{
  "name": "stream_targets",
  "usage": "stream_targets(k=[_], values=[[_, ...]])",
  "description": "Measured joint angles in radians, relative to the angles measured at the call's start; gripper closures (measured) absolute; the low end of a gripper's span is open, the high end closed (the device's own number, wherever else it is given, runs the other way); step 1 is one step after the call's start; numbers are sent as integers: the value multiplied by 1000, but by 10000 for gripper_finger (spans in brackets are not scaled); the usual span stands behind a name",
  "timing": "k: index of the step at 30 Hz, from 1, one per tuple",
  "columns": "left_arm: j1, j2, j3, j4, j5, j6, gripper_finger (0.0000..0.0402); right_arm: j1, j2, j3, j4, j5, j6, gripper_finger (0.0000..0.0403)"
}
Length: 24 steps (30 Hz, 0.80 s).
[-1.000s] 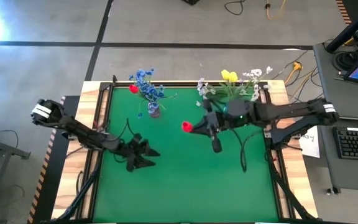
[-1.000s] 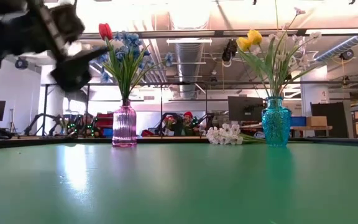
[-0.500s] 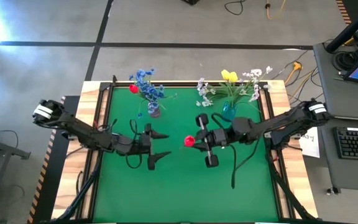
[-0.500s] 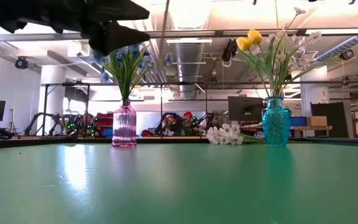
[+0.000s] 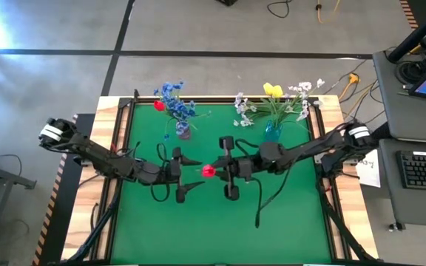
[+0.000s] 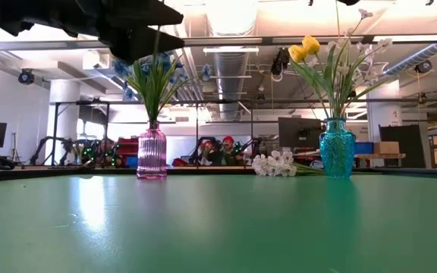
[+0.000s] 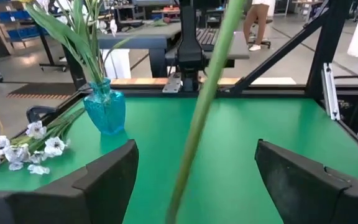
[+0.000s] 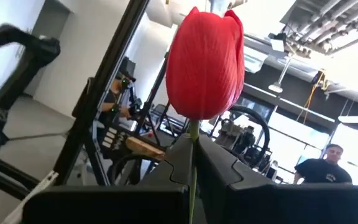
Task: Sort flowers into vase by color
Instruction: Put the red tulip into the purple vase
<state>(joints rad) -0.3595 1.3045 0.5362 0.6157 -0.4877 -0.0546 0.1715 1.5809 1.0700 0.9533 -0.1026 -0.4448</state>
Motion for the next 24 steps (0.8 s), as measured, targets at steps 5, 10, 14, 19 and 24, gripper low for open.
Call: stream_targets(k=[5,10,14,19,24], values=[[-2,1,-1,-33,0,-9,148,-2,42,31,-9,9,-26,394],[-2,0,-2,-59,0,-10,309,-2,32,25,-14,107,-12,393],[-2,-2,-2,-59,-4,-11,386,-9,13,20,-55,156,66,383],[-2,-2,-2,-63,-24,-5,400,-27,5,20,-144,157,134,342],[-2,-2,-2,-65,-29,-2,401,-52,3,22,-279,158,254,279]])
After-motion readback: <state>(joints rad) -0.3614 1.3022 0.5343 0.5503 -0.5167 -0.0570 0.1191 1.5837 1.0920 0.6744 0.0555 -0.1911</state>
